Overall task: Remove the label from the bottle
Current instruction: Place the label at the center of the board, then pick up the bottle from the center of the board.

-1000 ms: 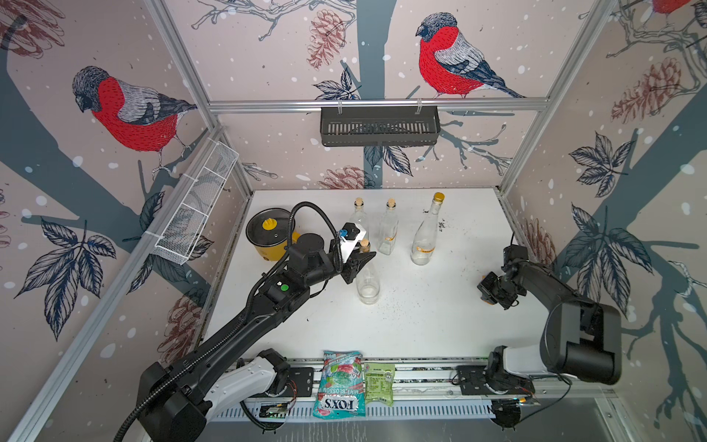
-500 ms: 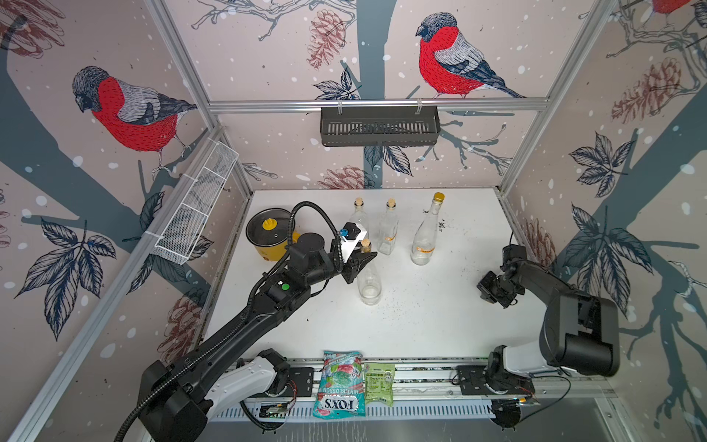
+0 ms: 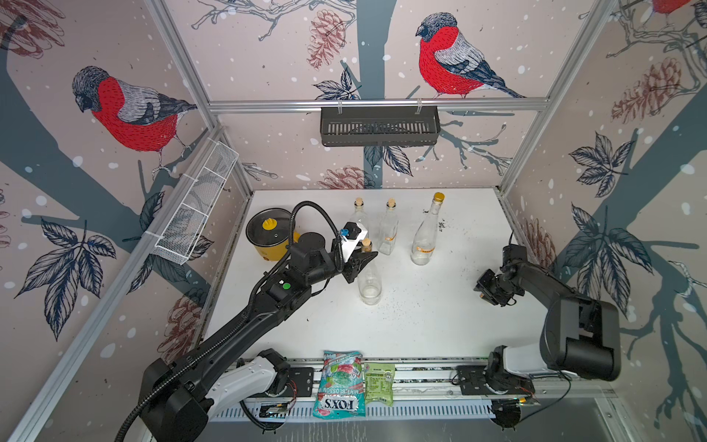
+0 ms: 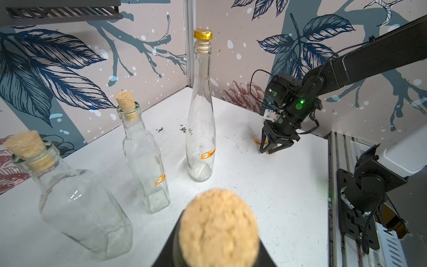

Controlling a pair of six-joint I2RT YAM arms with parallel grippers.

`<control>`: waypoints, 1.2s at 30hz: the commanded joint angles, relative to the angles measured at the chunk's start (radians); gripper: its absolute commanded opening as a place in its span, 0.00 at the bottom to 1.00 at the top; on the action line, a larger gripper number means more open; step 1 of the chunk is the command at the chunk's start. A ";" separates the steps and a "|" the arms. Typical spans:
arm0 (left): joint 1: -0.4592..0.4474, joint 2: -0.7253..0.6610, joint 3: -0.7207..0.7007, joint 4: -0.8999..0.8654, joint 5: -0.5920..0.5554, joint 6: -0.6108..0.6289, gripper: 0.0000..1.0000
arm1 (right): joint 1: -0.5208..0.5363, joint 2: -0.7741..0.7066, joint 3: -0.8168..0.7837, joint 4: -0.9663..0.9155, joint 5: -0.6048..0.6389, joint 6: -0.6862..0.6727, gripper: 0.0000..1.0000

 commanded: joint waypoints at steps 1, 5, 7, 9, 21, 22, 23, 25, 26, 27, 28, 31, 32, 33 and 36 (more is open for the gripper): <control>0.003 -0.002 0.011 0.081 0.020 -0.001 0.00 | 0.019 -0.027 -0.005 0.027 0.082 -0.026 0.51; 0.003 -0.002 0.011 0.079 0.017 -0.001 0.00 | 0.067 -0.083 0.014 0.024 0.114 -0.029 0.64; 0.003 -0.003 0.012 0.081 0.015 -0.002 0.00 | 0.096 -0.106 0.029 0.013 0.142 -0.030 0.68; 0.003 -0.002 0.013 0.081 0.010 -0.003 0.00 | 0.120 -0.129 0.037 0.013 0.156 -0.033 0.73; 0.003 -0.049 0.028 0.041 -0.176 0.045 0.00 | 0.368 -0.332 -0.010 0.215 0.146 -0.134 0.97; 0.003 -0.053 0.033 0.031 -0.197 0.055 0.00 | 0.392 -0.344 -0.015 0.227 0.156 -0.140 0.98; 0.003 -0.057 0.040 0.021 -0.219 0.066 0.00 | 0.410 -0.356 -0.021 0.241 0.156 -0.153 1.00; 0.004 -0.061 0.048 0.002 -0.270 0.084 0.00 | 0.443 -0.378 -0.032 0.259 0.179 -0.166 1.00; 0.003 -0.063 0.051 -0.004 -0.301 0.091 0.00 | 0.450 -0.391 -0.038 0.266 0.183 -0.170 1.00; 0.004 -0.066 0.054 -0.009 -0.324 0.101 0.00 | 0.453 -0.401 -0.047 0.273 0.188 -0.173 1.00; 0.004 -0.067 0.059 -0.014 -0.348 0.111 0.00 | 0.453 -0.415 -0.055 0.278 0.198 -0.169 1.00; 0.007 -0.066 0.079 -0.029 -0.423 0.124 0.00 | 0.452 -0.468 -0.095 0.307 0.213 -0.168 1.00; 0.011 -0.063 0.086 -0.031 -0.442 0.128 0.00 | 0.451 -0.495 -0.117 0.330 0.210 -0.168 1.00; 0.015 -0.059 0.092 -0.030 -0.453 0.132 0.00 | 0.452 -0.520 -0.139 0.354 0.206 -0.169 0.99; 0.037 -0.039 0.114 -0.027 -0.463 0.146 0.00 | 0.450 -0.598 -0.203 0.447 0.194 -0.155 1.00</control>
